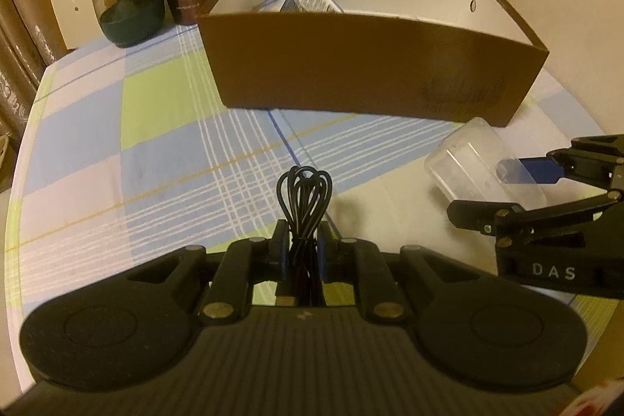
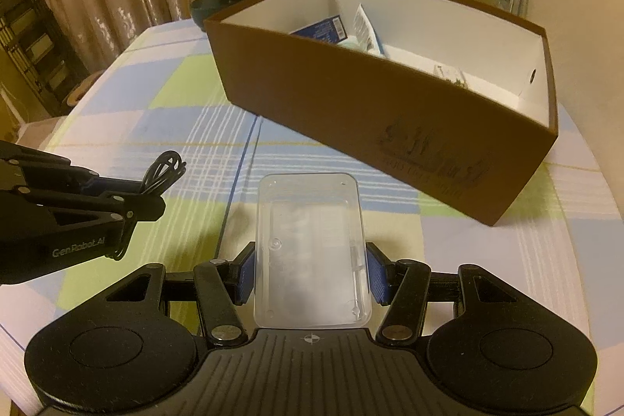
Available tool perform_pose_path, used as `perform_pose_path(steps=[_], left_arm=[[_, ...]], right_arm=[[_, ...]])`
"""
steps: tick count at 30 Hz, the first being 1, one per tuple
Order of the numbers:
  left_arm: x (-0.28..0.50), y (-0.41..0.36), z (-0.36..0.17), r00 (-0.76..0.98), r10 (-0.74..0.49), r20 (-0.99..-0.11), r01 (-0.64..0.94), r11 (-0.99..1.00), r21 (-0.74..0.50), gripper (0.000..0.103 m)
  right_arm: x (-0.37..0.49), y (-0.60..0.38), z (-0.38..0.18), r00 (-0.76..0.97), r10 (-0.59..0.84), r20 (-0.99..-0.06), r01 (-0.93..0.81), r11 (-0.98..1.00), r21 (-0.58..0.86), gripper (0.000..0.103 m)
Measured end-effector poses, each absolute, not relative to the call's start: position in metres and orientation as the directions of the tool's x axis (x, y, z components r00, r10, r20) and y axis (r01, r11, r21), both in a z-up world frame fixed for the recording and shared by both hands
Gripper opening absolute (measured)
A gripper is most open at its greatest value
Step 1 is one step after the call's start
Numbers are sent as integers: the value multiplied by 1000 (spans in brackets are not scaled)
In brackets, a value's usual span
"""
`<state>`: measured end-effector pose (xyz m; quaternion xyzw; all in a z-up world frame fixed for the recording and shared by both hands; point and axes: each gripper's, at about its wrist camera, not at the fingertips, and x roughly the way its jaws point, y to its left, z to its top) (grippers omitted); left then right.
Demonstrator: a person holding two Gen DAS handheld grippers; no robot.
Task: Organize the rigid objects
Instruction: 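Lift the cable and clear container and carry both over the brown box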
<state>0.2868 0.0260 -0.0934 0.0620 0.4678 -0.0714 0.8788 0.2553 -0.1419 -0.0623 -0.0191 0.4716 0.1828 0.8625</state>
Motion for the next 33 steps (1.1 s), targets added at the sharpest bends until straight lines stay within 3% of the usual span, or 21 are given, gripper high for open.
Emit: perform_pose_path(steps=[33], left_arm=[[379, -30, -7, 678, -166, -716, 294, 954, 56, 13]], right_arm=[[348, -192, 23, 630, 310, -712, -252, 949, 191, 56]])
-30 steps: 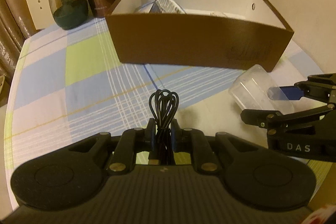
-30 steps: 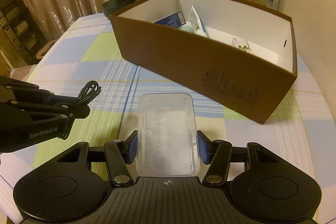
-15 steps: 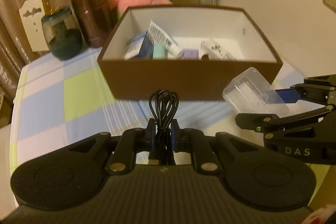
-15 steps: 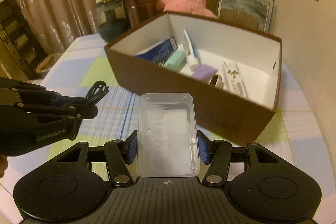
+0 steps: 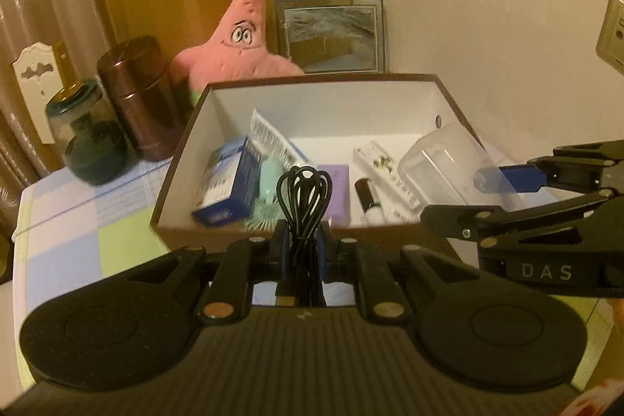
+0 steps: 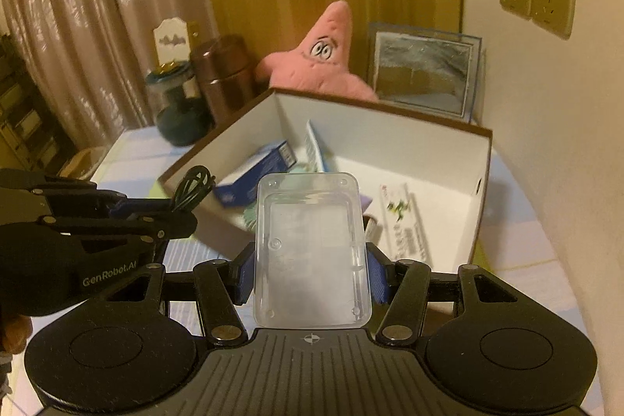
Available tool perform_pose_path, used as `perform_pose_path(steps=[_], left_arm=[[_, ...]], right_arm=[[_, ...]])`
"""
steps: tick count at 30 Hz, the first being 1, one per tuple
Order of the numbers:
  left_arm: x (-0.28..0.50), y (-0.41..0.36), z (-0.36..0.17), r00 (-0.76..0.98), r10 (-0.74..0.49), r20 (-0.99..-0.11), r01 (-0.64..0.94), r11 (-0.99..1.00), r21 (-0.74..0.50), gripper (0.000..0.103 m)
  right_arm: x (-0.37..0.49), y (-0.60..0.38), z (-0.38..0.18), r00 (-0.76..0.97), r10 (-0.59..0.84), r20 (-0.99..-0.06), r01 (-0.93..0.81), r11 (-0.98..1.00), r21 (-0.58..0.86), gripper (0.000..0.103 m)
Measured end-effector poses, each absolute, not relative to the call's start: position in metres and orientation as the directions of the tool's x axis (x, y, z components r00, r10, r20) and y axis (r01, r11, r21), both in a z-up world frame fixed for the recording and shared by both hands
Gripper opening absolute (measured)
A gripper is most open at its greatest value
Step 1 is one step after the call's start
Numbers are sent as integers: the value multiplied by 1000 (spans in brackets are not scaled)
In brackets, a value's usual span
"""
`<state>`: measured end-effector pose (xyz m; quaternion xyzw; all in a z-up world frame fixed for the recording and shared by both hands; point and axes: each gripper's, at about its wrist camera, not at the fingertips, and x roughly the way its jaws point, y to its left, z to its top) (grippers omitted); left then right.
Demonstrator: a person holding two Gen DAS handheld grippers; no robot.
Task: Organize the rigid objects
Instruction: 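Lift the cable and clear container and carry both over the brown box, then open the left gripper to drop the cable while the right gripper releases the container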
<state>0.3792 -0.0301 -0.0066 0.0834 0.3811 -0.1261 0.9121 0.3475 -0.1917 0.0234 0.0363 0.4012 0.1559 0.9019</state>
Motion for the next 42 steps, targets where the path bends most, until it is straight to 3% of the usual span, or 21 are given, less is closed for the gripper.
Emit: perform_pose_path(steps=[37, 40, 42], left_arm=[[549, -109, -63, 580, -168, -797, 372, 925, 76, 13], [554, -111, -64, 582, -166, -796, 371, 925, 78, 16], [556, -111, -63, 584, -164, -795, 367, 927, 79, 25]], right_arm=[[486, -247, -35, 565, 192, -803, -141, 981, 135, 56], [488, -249, -35, 564, 190, -803, -139, 981, 135, 56], [488, -250, -35, 566, 186, -803, -136, 982, 132, 56]])
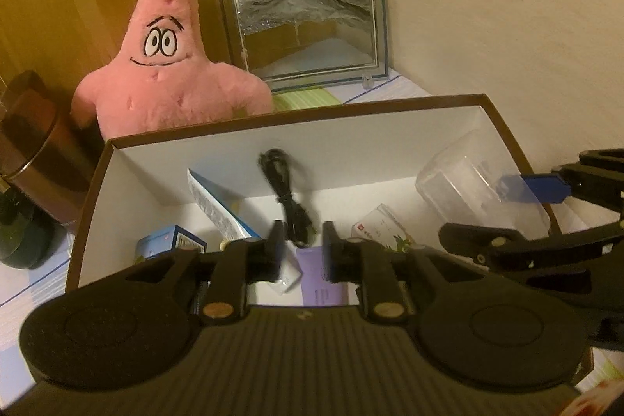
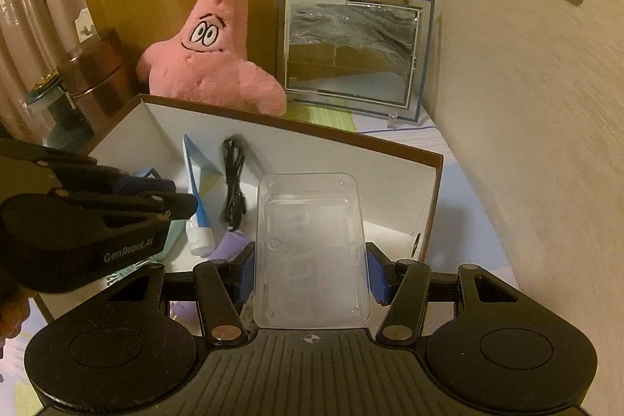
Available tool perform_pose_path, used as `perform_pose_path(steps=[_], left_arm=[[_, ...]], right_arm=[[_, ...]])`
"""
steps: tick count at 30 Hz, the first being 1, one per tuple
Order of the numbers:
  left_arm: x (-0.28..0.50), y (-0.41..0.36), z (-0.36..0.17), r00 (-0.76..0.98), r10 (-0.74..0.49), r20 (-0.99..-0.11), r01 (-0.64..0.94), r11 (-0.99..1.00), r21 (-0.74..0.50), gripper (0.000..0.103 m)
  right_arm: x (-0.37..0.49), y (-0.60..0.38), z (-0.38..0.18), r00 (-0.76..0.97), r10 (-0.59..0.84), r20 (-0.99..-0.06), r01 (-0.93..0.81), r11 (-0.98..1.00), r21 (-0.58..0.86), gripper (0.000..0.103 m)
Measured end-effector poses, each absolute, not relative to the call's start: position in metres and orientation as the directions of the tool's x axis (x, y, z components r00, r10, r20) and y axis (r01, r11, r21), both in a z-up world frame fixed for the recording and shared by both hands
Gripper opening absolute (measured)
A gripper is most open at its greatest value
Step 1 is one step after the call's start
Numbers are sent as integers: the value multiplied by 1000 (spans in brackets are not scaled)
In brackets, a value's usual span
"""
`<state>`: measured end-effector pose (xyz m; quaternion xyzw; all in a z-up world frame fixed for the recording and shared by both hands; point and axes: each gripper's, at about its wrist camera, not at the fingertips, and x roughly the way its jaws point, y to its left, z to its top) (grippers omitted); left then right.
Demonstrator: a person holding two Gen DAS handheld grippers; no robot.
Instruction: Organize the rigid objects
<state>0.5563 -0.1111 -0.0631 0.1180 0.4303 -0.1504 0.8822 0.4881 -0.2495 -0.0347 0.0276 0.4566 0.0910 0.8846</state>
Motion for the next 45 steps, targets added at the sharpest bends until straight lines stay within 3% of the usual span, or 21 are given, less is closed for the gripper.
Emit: perform_pose_path(steps=[13, 18, 24, 27, 45], left_arm=[[544, -100, -56, 589, -143, -796, 332, 940, 76, 44], [537, -97, -51, 602, -137, -787, 314, 946, 76, 50], [524, -94, -43, 618, -128, -776, 295, 952, 78, 55], [517, -93, -39, 627, -125, -769, 285, 955, 77, 62], [436, -73, -6, 706, -48, -706, 128, 990, 61, 69]], right_arm=[[496, -253, -31, 607, 149, -781, -107, 989, 106, 56], [496, -257, -25, 635, 141, -760, -93, 990, 106, 66], [480, -258, -19, 623, 182, -761, -127, 983, 131, 70], [469, -258, -18, 614, 200, -764, -137, 980, 146, 71], [405, -261, 12, 599, 292, -746, -207, 956, 209, 72]])
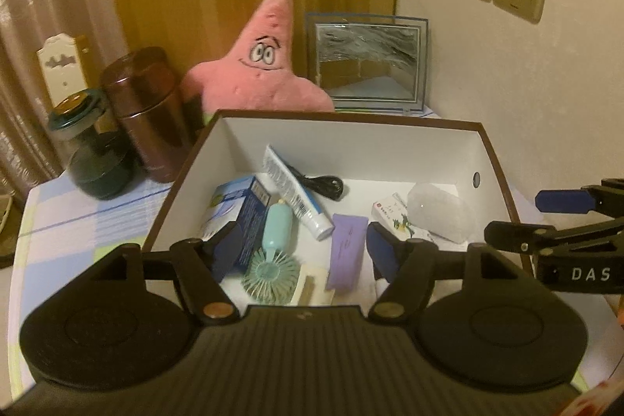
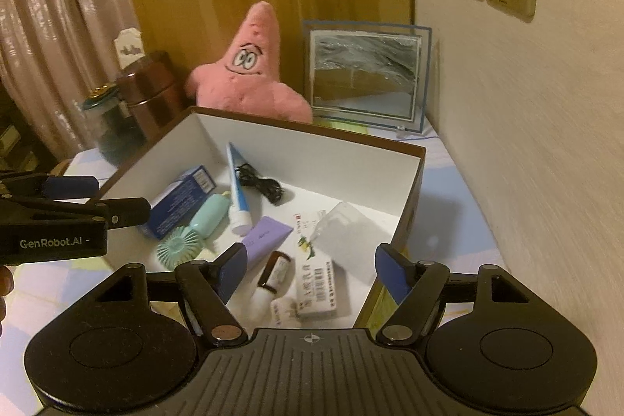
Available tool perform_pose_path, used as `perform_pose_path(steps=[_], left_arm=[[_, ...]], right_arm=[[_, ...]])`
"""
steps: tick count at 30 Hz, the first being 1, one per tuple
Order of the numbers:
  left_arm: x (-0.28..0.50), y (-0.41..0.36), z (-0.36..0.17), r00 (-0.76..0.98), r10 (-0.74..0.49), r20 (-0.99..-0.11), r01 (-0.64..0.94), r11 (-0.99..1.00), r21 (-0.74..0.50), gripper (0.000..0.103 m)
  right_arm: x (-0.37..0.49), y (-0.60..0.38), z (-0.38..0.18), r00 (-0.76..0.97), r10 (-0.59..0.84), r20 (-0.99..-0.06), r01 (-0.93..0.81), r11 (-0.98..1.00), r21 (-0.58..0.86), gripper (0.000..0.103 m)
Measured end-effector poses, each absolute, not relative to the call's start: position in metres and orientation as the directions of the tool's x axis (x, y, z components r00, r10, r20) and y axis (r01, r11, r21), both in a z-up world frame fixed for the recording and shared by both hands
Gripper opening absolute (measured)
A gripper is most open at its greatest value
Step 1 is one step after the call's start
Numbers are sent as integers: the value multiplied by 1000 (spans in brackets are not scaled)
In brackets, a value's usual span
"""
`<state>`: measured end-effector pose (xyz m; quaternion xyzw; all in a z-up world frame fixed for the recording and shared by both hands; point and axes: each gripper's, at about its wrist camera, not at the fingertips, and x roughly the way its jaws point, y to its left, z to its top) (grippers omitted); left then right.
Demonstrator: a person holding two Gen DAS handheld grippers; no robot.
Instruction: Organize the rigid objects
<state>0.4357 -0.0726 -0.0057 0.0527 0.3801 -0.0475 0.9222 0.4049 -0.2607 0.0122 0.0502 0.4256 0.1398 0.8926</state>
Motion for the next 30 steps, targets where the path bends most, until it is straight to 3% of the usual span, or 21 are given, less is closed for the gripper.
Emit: perform_pose_path(steps=[19, 30], left_arm=[[275, -18, 14, 731, 91, -676, 8, 990, 141, 69], [180, 23, 26, 698, 75, -713, -41, 997, 64, 69]], right_arm=[[292, -213, 43, 607, 315, -730, -226, 949, 221, 73], [201, -165, 59, 563, 356, -746, -266, 933, 244, 73]])
